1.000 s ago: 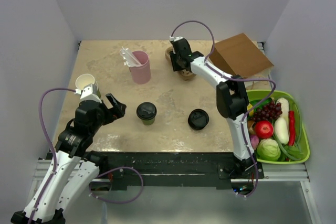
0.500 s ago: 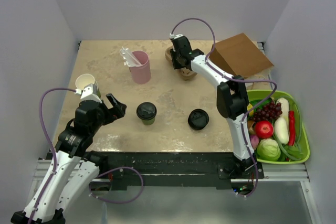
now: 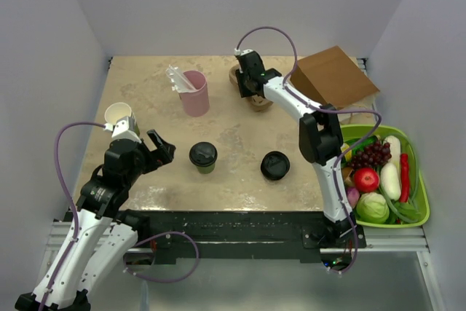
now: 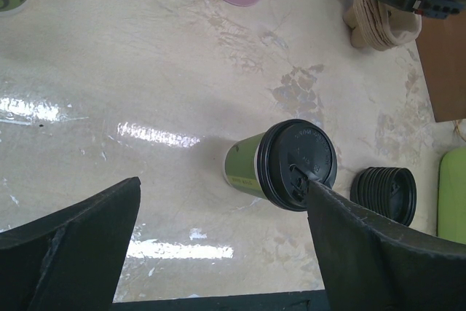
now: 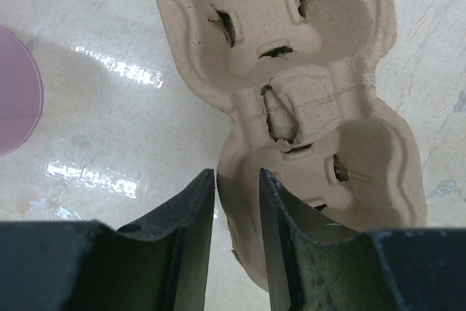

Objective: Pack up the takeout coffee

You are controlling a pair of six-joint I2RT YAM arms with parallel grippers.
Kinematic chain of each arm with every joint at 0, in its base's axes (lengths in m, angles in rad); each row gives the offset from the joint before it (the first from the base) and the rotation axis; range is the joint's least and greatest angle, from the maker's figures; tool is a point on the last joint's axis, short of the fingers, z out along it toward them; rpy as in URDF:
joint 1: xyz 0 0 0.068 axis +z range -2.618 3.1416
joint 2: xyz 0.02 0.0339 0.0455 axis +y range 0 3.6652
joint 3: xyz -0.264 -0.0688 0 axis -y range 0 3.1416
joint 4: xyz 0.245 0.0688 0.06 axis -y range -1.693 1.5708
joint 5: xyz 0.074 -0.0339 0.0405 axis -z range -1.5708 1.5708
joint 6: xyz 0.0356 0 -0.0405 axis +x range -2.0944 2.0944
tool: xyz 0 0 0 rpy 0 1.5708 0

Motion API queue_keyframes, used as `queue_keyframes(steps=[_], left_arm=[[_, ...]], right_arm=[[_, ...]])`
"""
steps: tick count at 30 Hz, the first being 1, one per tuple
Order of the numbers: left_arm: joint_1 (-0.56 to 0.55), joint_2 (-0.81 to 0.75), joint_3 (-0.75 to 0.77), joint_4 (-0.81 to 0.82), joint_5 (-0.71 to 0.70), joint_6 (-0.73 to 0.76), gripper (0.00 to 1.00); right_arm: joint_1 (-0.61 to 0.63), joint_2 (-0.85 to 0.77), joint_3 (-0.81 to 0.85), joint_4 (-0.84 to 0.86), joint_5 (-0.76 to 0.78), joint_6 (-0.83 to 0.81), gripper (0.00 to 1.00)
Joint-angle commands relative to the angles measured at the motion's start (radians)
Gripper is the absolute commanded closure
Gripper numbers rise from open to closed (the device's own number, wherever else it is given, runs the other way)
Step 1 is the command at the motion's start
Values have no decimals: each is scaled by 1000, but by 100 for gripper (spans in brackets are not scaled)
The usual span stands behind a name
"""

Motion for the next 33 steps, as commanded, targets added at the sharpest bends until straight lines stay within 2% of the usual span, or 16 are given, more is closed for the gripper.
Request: queue_keyframes(steps=[1,8,14,20,23,26,29,33], left_arm=[[-4,1,14,19,0,22,0],[-4,1,14,20,2,21,0],[-4,1,13,22,5,24,0],[-3,1,10,23,12,25,0],[-4,1,8,28,17,27,0],[-4,4,7,26,20,27,0],[-3,6,7,28,20,25,0],[-3,6,4,34,22,25,0]], right_arm=[[2,19,43,-2,8,-3,67],[0,2,39,10,11,7,73],[0,-28,34,18,-3,15,66],[0,-41,33,6,5,50,75],[0,-48,28,5,-1,58,75],[2,-71,14,7,-12,54,82],[0,-125,-53,21,-55,24,85],[0,-235,-281,91,-104,-77,83]])
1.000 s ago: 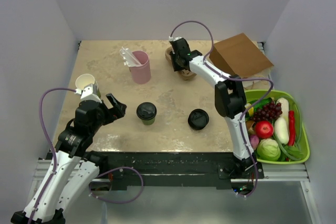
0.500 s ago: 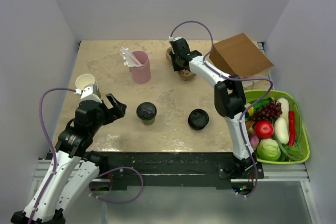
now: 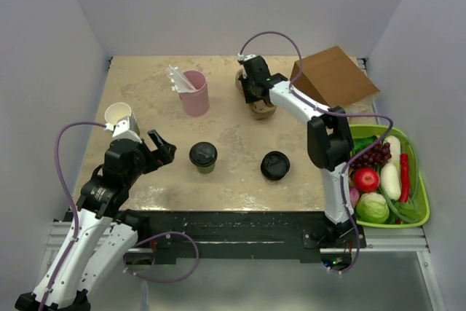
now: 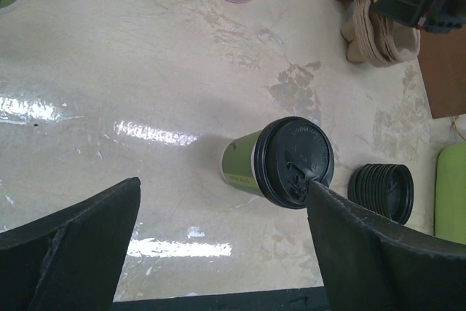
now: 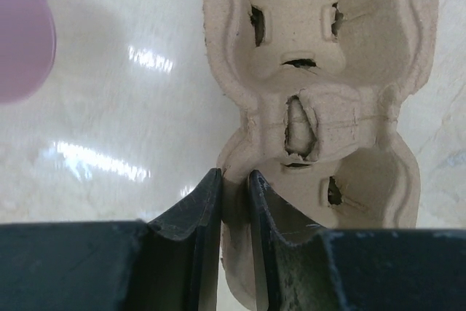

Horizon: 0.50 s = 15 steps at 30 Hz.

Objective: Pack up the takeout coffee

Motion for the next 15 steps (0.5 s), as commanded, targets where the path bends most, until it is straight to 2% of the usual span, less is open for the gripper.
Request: queue_keyframes(steps=[1,3,7,12,15], left_arm=[[-4,5,5,33,7,25,0],[-2,10,5,33,11,25,0],[-3,8,2,36,13,24,0],[-2,6,4,31,8,27,0],[-4,10,7,30,8,28,0]], right_arm=[[2,-172,-185,83,-48,-107,83],[1,-227,-264,116,-10,-124,82],[1,-278,-341,130,-56,-187,77],[1,-310,-407,131,-34,-245,60],[4,-334,-403,146,-36,-324,56]])
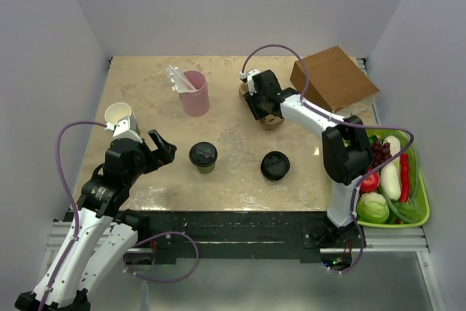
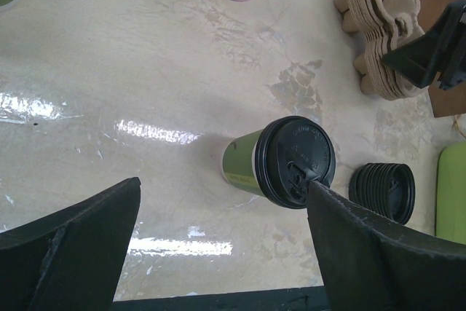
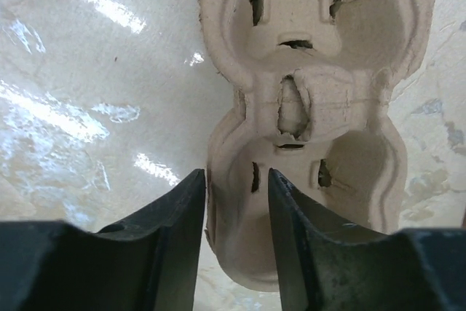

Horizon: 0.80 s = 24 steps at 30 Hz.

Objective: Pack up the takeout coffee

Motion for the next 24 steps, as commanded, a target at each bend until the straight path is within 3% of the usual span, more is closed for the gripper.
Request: queue_keyframes(steps=[1,5,16,24], left_arm=[[-2,3,5,28,5,28,0],[-3,7,4,29,3,27,0],[-2,23,7,28,-14,19,0],[-2,30,7,24,-18,16,0]], right_arm=[[3,-75,4,61,-3,-138,55],[6,-87,34,109,-24,-210,53],[29,129,287,46,-110,-249,51],[45,224,390,52,-9,-203,52]])
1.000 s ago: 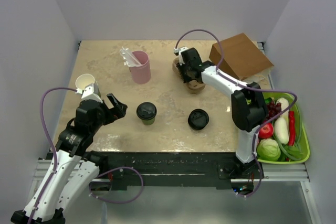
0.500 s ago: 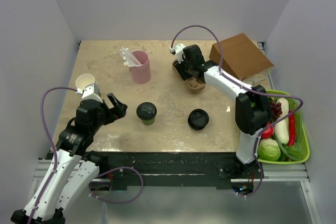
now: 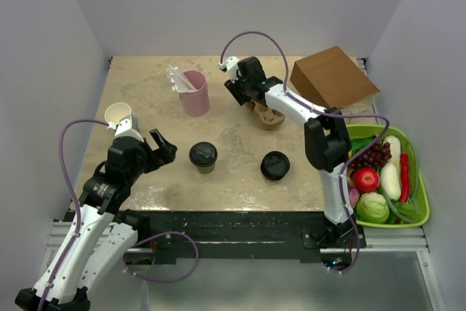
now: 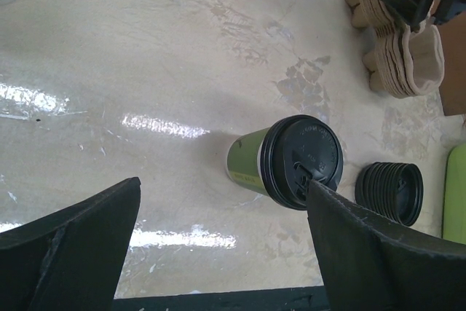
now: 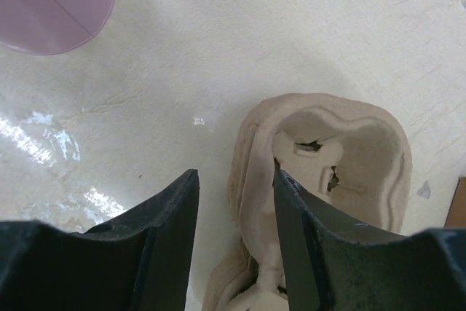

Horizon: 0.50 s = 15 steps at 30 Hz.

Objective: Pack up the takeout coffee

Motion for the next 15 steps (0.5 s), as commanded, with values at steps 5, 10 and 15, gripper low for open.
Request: queue_keyframes(steps=[5,10,15], left_arm=[[-2,4,7,25,-15,16,0],[-3,4,5,25,-17,13,0],[-3,9,5,23,-16,13,0]], right_arm=[[10,48,112,-2,129,40,55],[12,56,113,-10,137,56,60],[10,68,116,-19,129,76,62]])
